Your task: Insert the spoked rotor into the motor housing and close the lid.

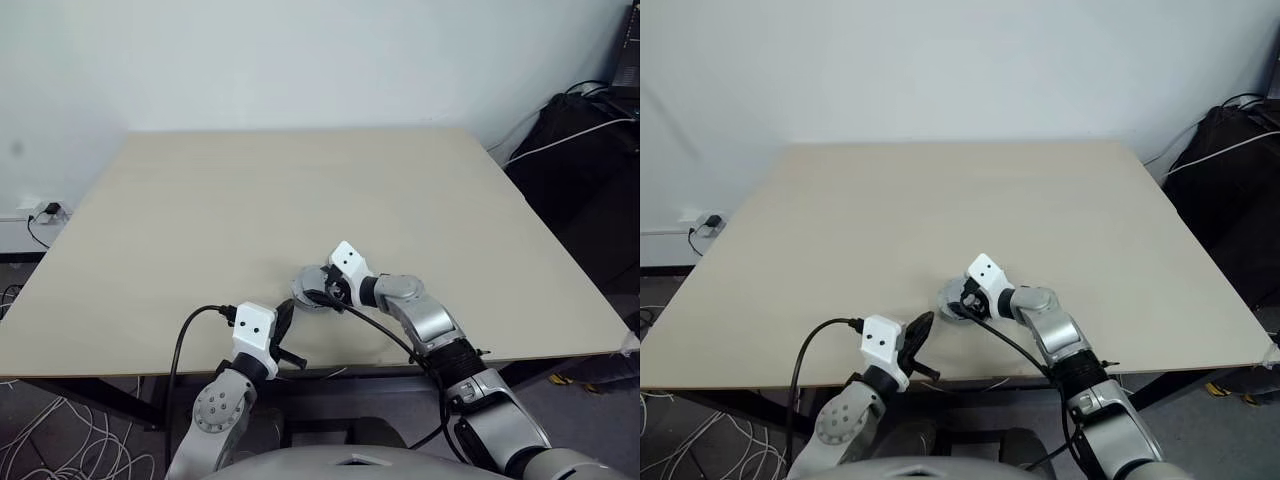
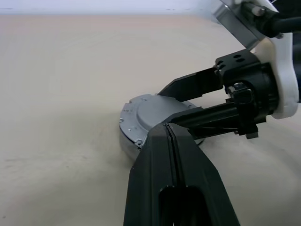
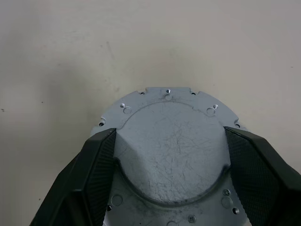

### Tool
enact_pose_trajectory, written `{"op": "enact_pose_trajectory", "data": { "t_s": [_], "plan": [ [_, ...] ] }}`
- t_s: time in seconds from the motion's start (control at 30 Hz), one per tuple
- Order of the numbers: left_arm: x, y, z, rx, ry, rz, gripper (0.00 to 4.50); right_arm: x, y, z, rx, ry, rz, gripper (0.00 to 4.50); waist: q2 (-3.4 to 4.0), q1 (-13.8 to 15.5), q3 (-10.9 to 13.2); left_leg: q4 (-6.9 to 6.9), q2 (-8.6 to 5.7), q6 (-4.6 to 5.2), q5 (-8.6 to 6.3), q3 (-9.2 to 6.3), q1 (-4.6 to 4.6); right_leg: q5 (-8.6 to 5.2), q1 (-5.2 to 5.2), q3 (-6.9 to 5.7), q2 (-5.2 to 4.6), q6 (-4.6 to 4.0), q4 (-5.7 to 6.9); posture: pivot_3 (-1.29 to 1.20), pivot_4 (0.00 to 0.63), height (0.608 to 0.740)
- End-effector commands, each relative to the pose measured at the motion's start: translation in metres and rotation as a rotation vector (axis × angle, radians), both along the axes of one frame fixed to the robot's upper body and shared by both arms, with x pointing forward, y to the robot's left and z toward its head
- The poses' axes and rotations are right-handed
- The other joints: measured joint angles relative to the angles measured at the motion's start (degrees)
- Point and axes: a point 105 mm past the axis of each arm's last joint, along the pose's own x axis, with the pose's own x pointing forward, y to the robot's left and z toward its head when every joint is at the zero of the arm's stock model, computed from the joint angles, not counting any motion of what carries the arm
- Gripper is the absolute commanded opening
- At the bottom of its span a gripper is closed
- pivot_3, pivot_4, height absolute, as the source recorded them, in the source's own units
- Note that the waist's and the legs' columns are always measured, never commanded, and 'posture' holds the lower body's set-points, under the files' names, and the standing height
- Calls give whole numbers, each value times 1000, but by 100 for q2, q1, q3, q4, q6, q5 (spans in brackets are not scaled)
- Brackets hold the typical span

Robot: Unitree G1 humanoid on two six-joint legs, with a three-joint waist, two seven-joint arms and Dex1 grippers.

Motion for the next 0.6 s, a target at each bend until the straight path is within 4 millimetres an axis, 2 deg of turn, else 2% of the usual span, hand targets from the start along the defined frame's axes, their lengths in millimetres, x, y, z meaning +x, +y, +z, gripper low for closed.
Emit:
{"op": "enact_pose_trajectory", "data": {
  "t_s": [0.03, 0.6],
  "plan": [
    [2, -4, 13, -31, -41, -5, 0, 3, 1, 9, -15, -29, 23, 3202, 0, 0, 0, 0, 0, 0, 0, 0, 0, 0, 0, 0, 0, 0, 0, 0, 0, 740],
    [1, -6, 11, -41, -33, -4, 0, 2, -1, -2, -107, 3, 23, 3202, 0, -6, -2, 0, 0, 0, 0, 0, 3, 0, 3, -1, -1, 1, 0, 0, 0, 740]
  ]
}}
